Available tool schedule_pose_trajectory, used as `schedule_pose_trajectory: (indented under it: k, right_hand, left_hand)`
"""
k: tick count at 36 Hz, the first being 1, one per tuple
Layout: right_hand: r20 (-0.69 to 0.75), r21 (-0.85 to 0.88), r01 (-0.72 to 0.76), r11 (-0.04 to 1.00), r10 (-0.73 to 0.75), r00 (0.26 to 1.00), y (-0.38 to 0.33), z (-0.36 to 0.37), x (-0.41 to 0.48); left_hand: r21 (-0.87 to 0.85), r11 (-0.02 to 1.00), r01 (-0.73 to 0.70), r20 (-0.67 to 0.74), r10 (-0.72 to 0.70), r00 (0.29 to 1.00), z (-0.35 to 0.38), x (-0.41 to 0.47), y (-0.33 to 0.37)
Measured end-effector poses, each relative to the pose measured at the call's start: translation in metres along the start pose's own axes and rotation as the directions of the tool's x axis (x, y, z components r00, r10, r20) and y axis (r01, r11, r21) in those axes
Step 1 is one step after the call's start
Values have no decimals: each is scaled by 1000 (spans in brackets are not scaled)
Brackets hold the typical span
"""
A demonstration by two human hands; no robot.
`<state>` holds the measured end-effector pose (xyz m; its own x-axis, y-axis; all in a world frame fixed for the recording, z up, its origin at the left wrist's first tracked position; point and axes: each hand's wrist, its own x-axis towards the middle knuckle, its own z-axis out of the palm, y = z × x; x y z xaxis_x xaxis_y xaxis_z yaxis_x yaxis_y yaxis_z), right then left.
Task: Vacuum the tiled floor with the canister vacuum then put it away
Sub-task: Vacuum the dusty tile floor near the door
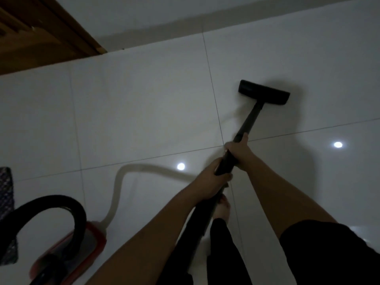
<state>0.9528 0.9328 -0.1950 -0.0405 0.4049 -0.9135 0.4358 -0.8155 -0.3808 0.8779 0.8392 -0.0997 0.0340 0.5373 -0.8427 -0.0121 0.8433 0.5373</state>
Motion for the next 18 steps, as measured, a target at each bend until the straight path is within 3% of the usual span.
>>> schedule_pose_trajectory:
  k: [4, 14, 18]
  right_hand:
    - [94, 139, 12, 990, -25, 995, -3, 0, 11]
    - [164, 327, 10, 945, -67, 984, 0, 20, 5]
    - [178, 350, 3, 937, -70, 981, 5, 30, 2]
  left_hand:
    - [6, 997, 71, 20, -71, 997, -19, 6, 2]
    - [67, 986, 152, 40, -155, 987, -45, 0, 0]
    - [351, 925, 147, -60, -134, 989, -55, -5, 0]
